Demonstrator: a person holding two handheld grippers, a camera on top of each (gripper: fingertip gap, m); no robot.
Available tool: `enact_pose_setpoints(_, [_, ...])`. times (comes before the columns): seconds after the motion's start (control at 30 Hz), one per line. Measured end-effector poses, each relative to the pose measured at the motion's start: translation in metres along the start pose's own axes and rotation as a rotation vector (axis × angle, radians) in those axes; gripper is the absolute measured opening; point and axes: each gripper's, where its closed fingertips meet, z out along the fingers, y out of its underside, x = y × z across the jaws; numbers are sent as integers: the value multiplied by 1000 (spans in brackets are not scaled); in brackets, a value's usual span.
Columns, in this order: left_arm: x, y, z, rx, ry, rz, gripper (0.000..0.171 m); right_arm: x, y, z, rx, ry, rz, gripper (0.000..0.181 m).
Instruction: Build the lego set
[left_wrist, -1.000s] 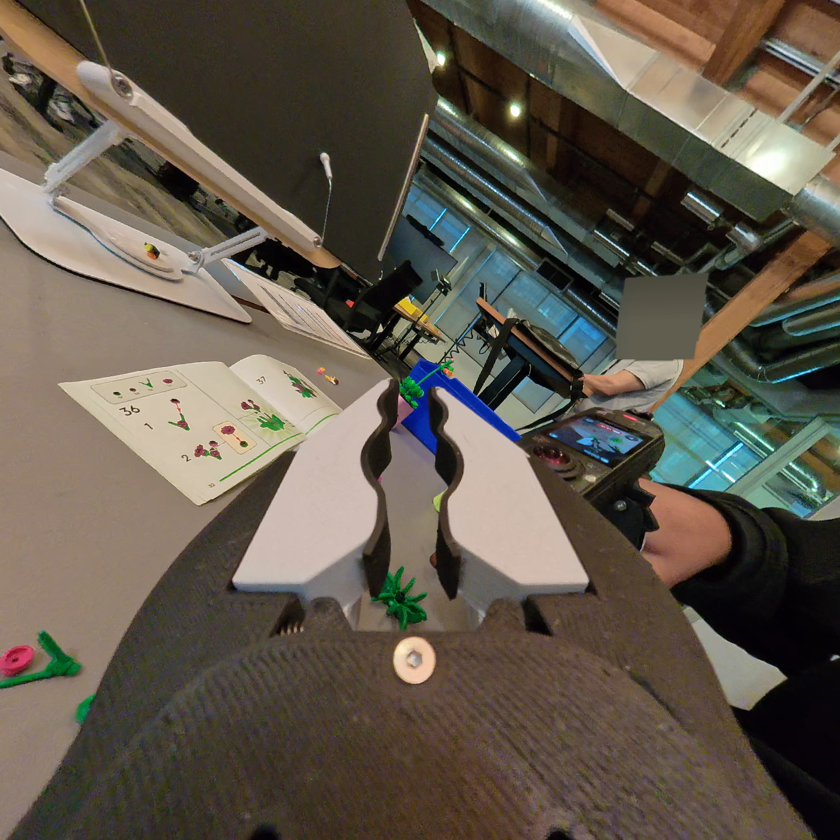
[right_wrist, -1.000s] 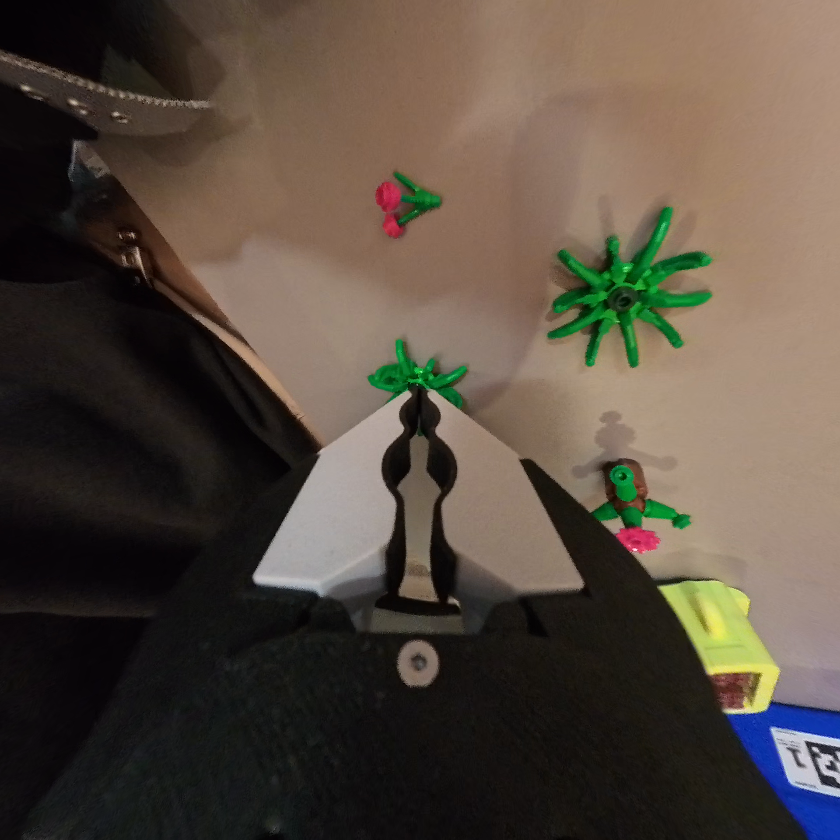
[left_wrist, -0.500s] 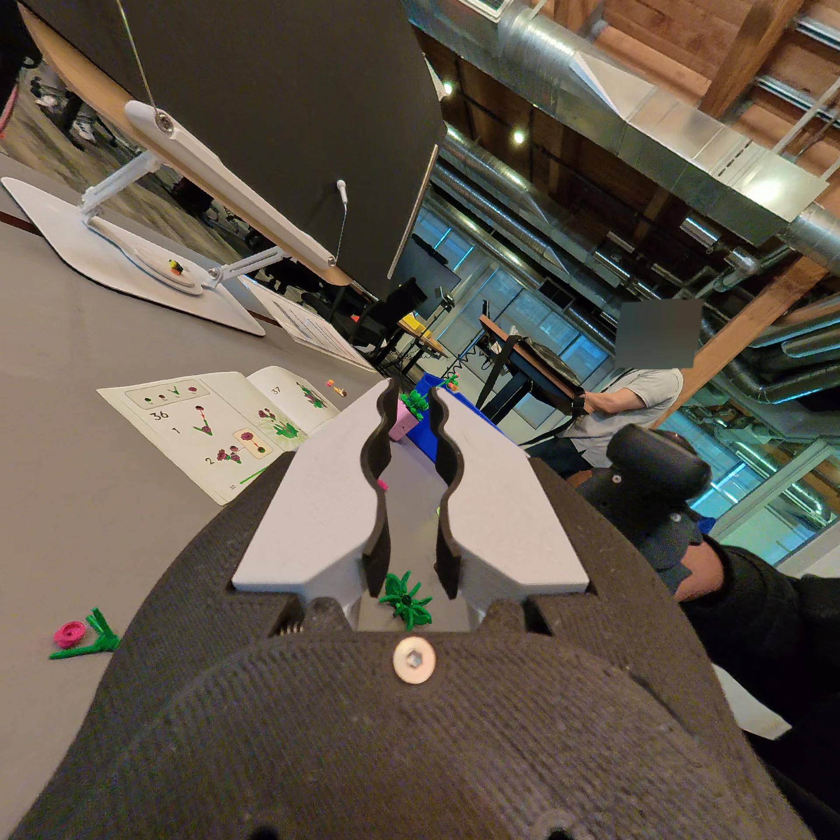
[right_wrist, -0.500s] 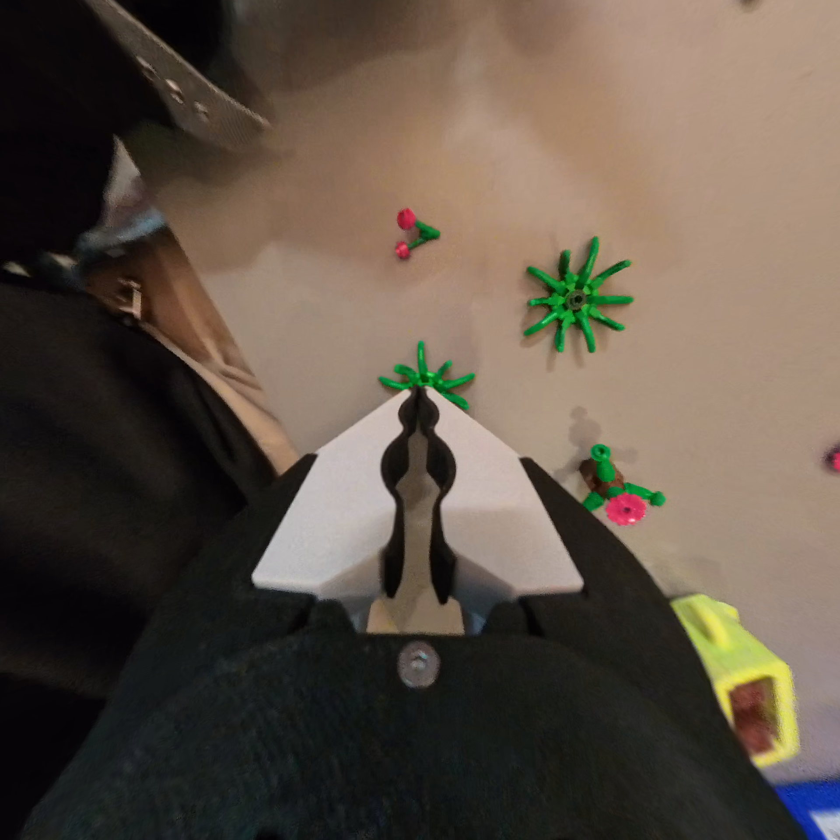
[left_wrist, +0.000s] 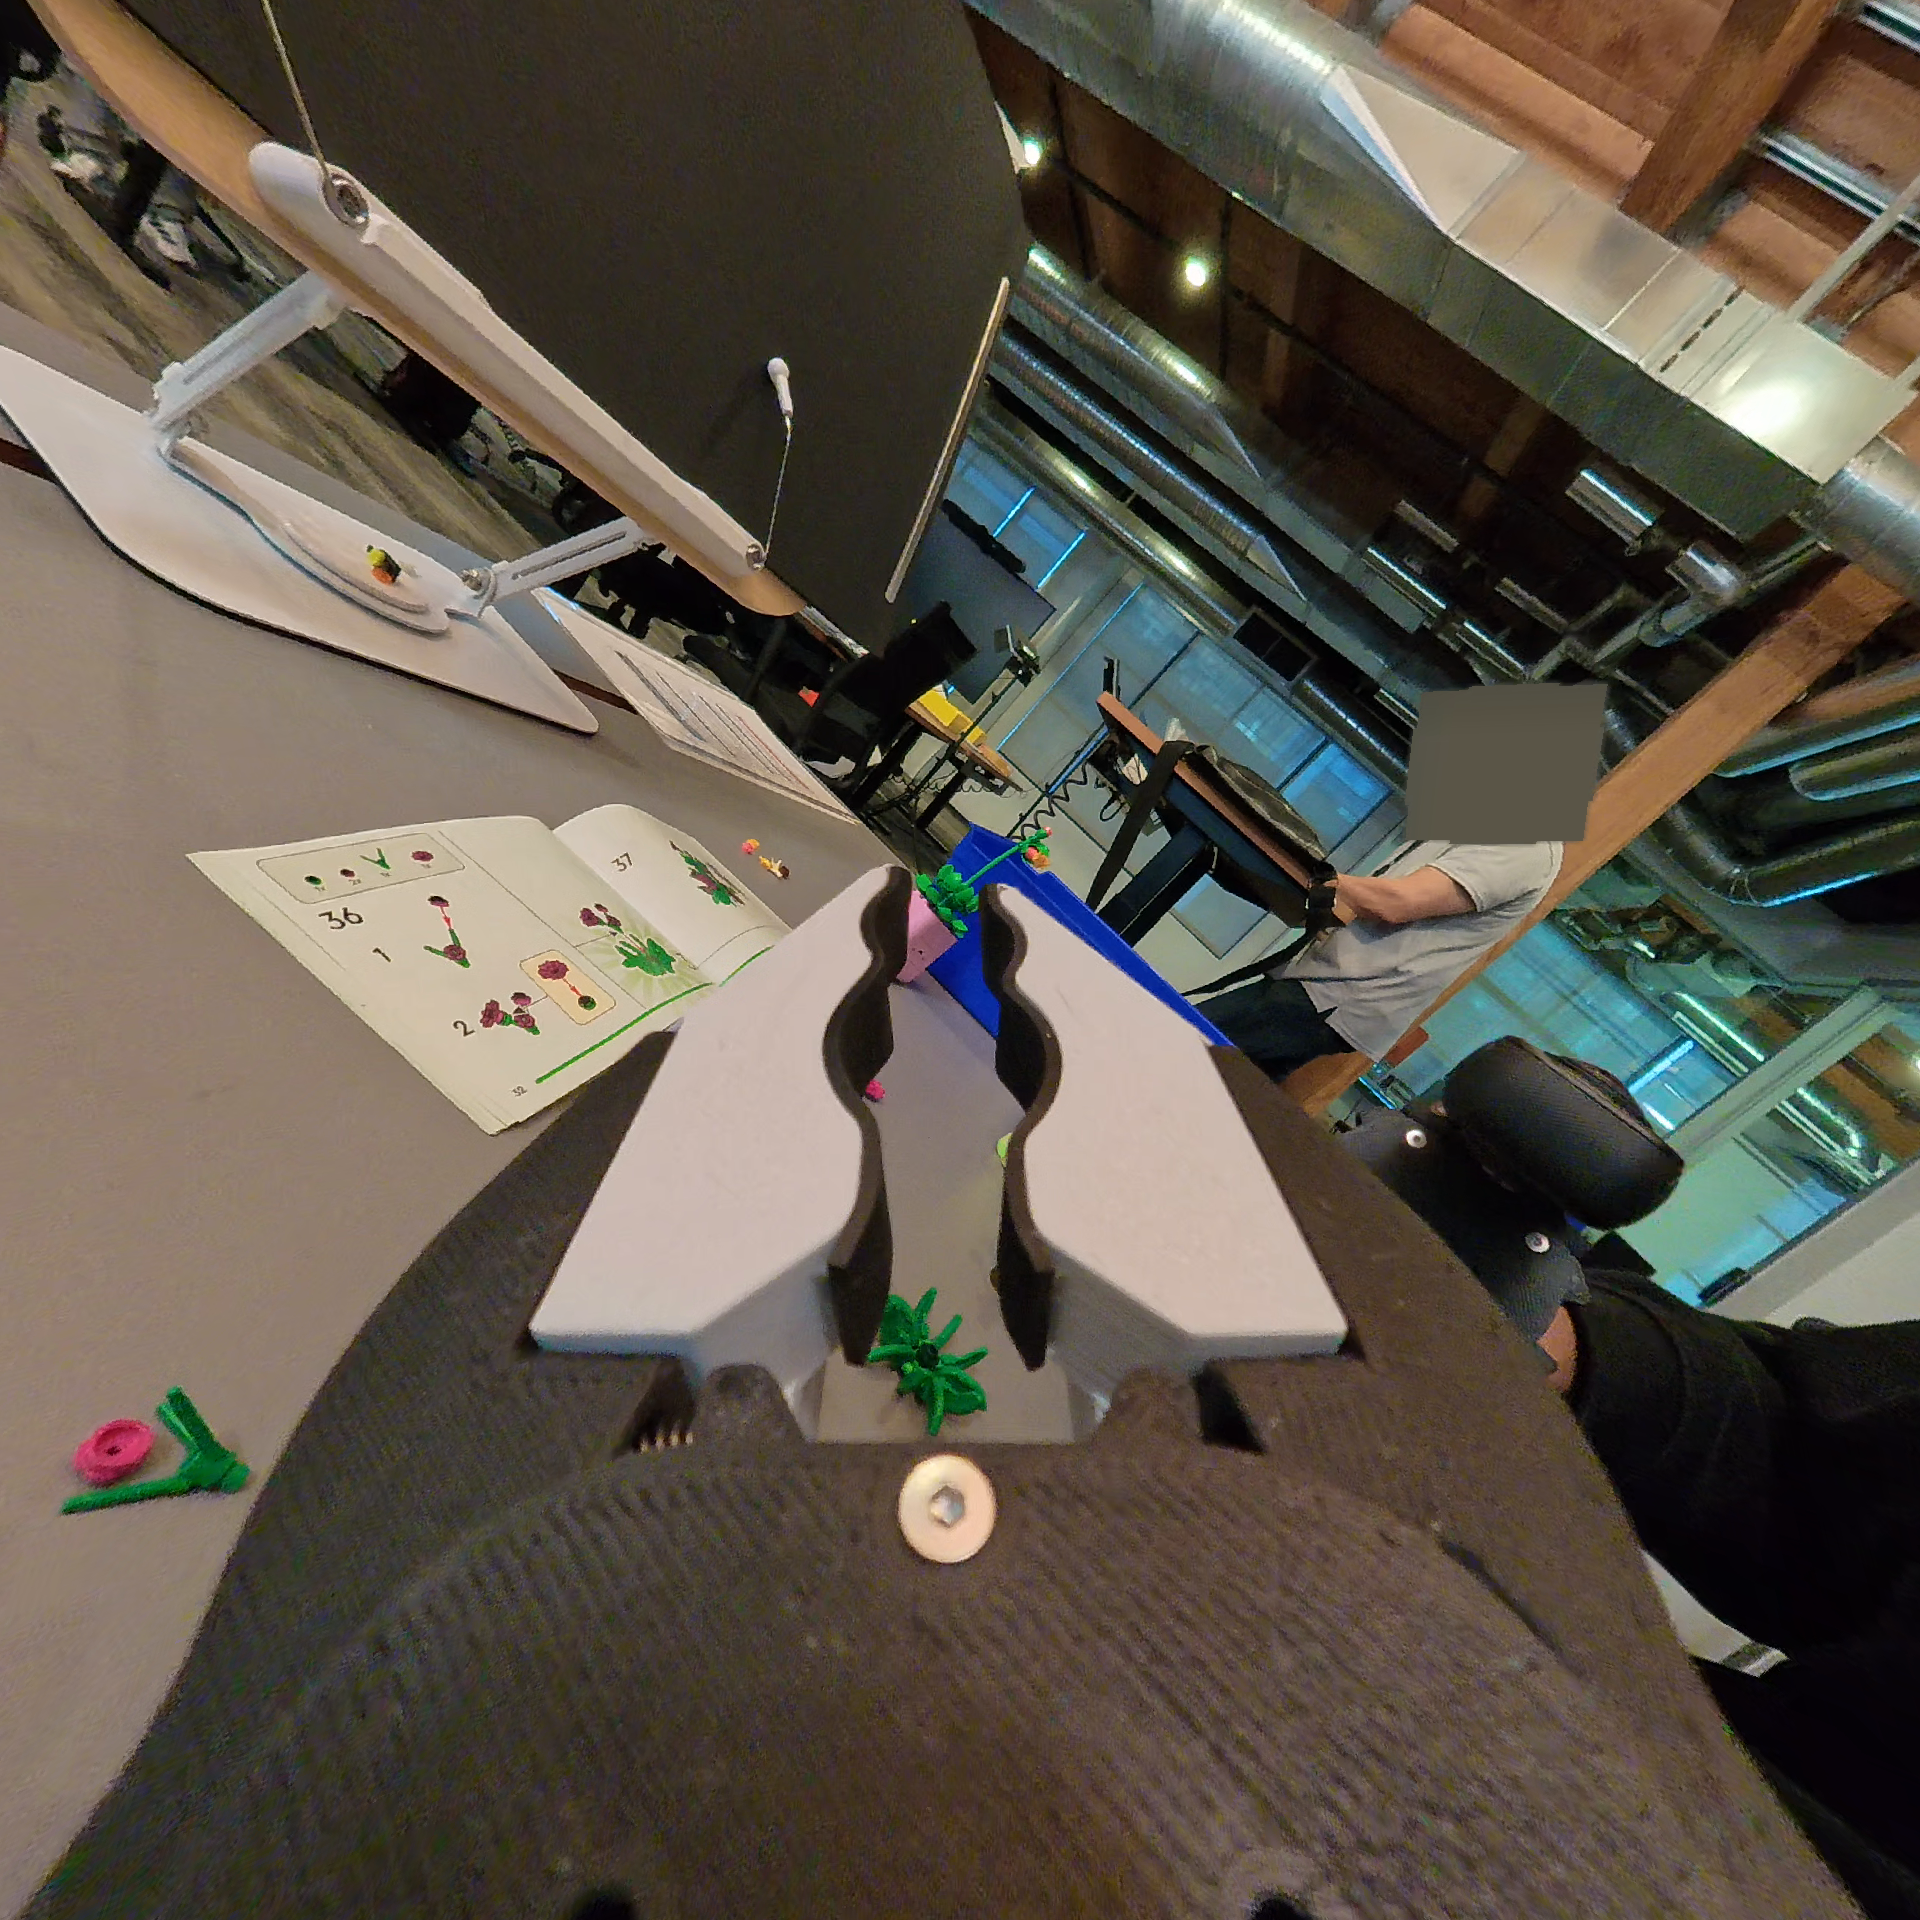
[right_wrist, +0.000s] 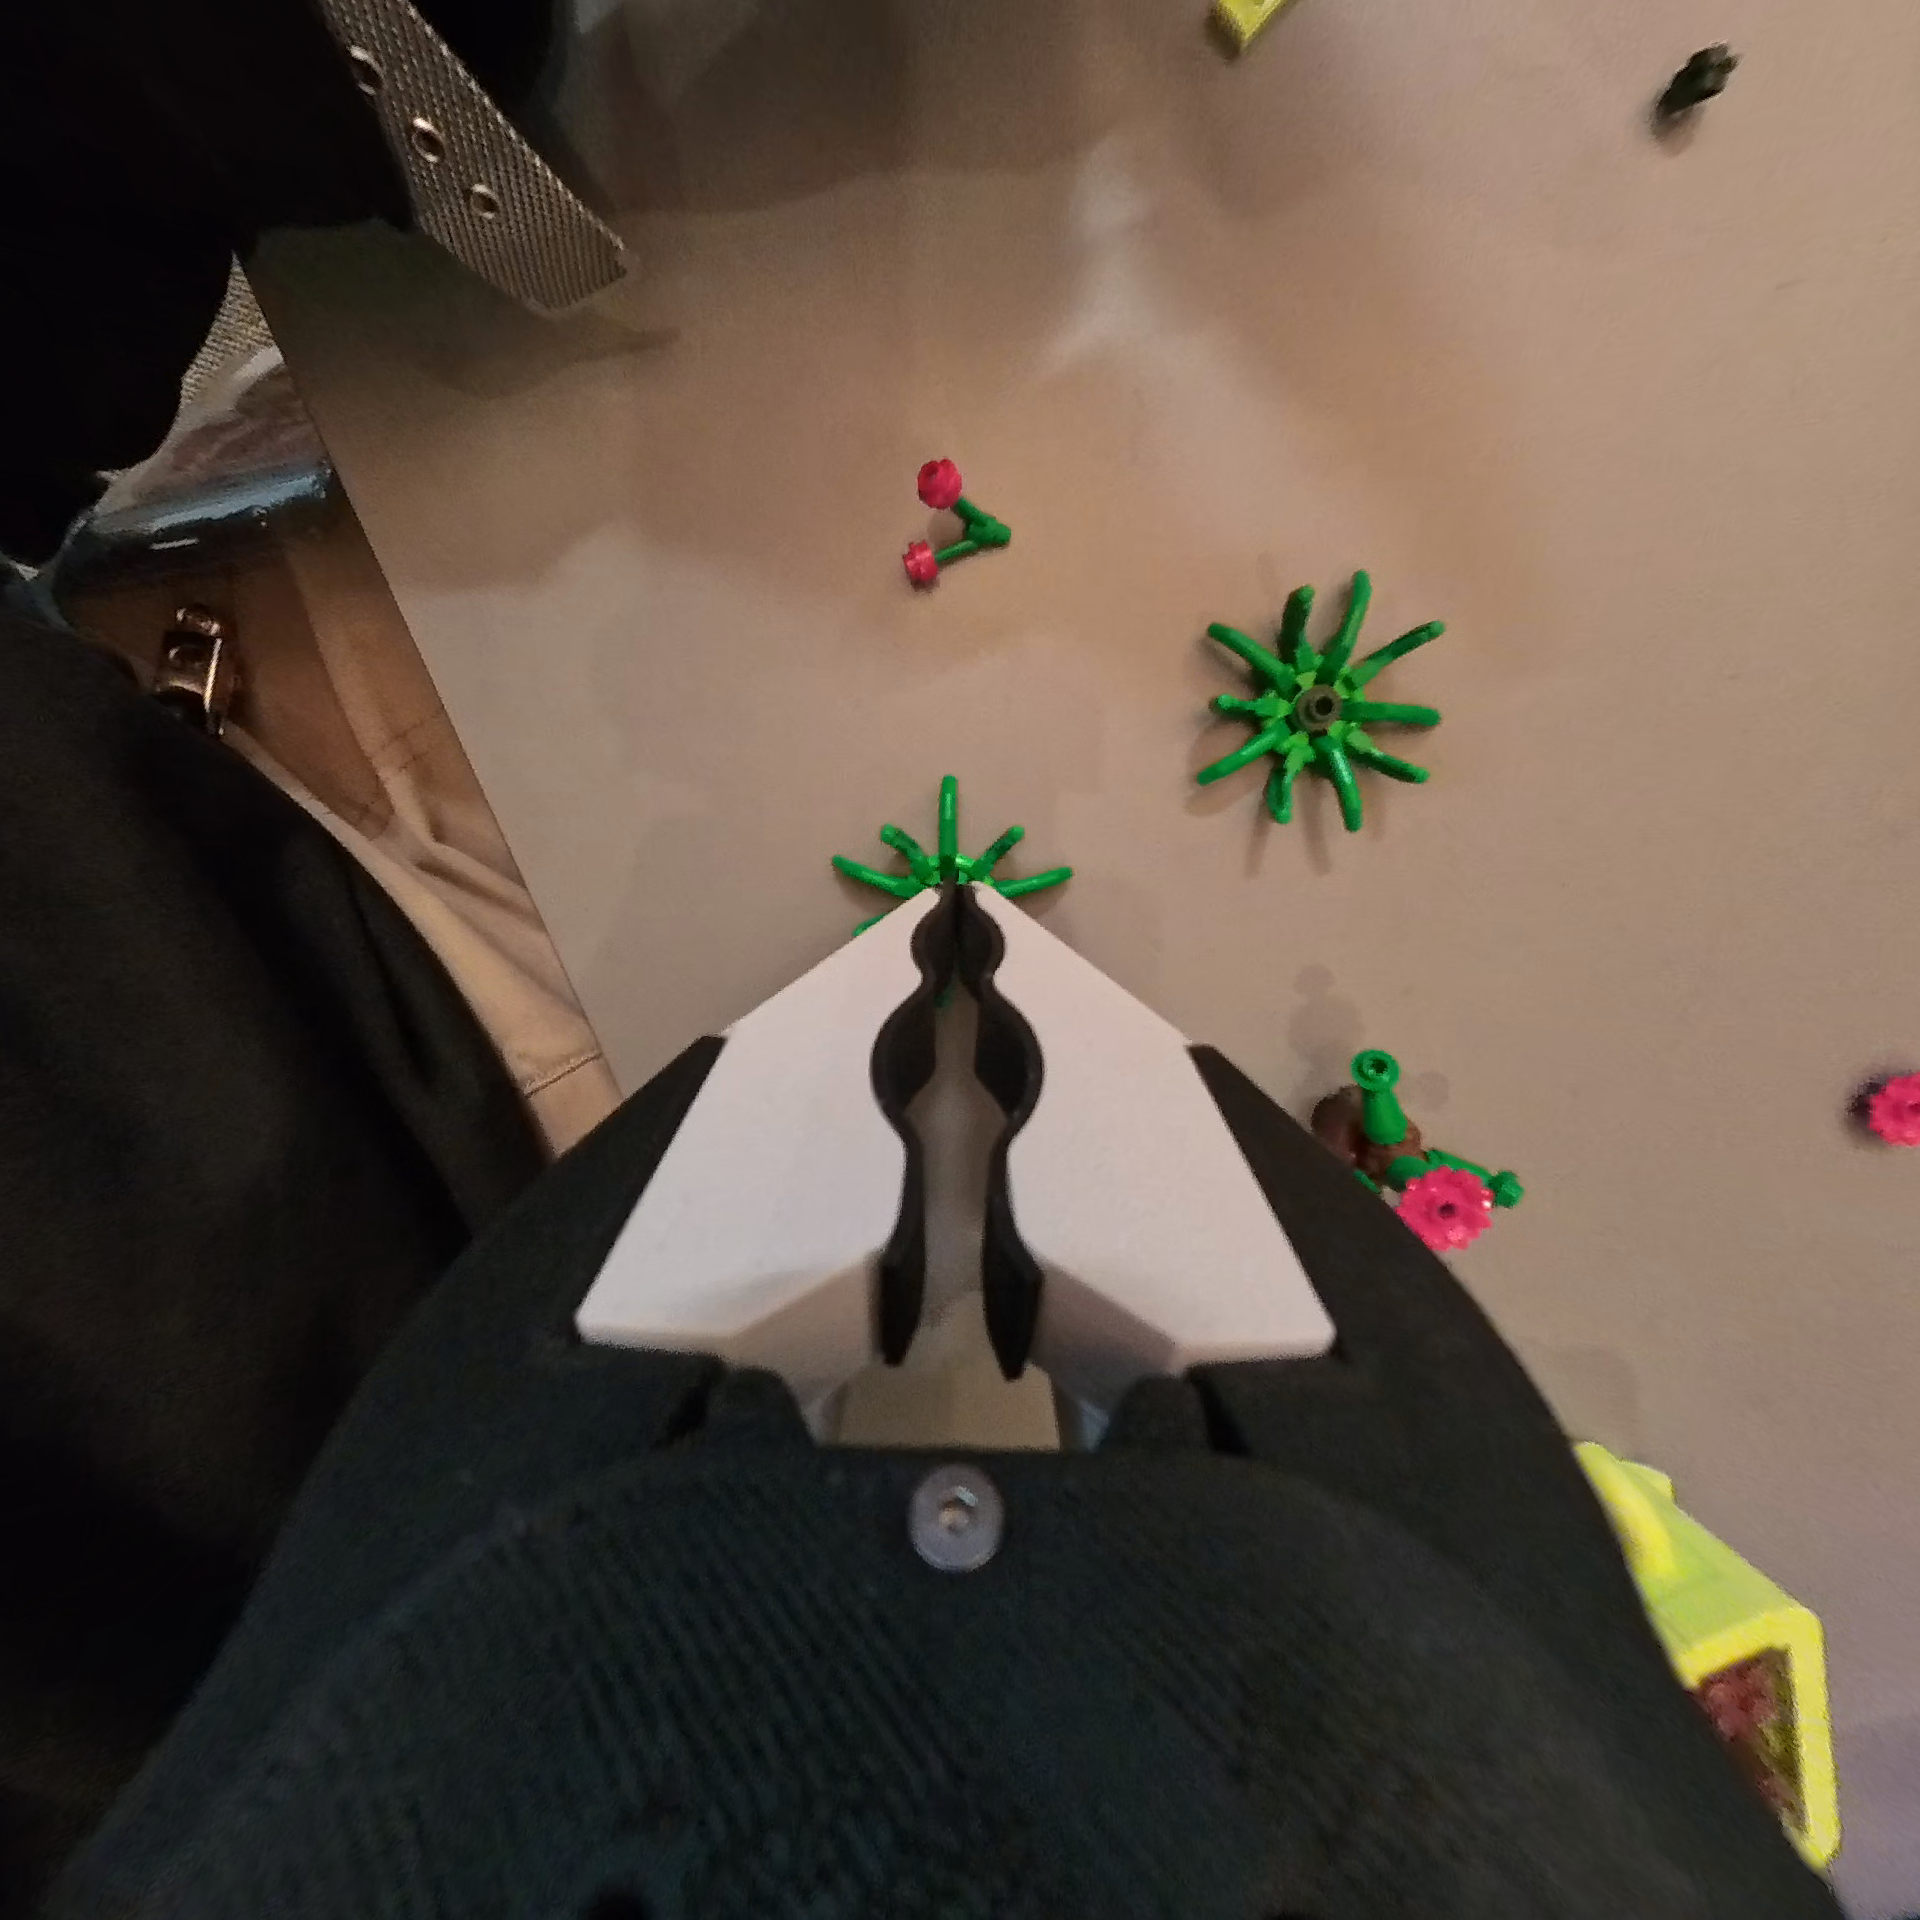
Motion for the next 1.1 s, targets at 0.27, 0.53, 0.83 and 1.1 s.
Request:
enact_pose_setpoints(0.27, [0, 1, 1, -9, -5, 3, 11, -1, 1, 0, -87, -31, 54, 0])
enact_pose_setpoints(0.53, [-1, 1, 0, -17, -15, 10, 11, -2, 2, 1, -280, -17, 45, 0])
enact_pose_setpoints(0.83, [-2, 0, -2, -14, -21, 18, 11, 0, 0, 1, -266, 112, -15, 0])
enact_pose_setpoints(1.1, [-4, 3, 0, -34, -28, 33, 11, -8, -39, -42, 345, 168, 88, 0])
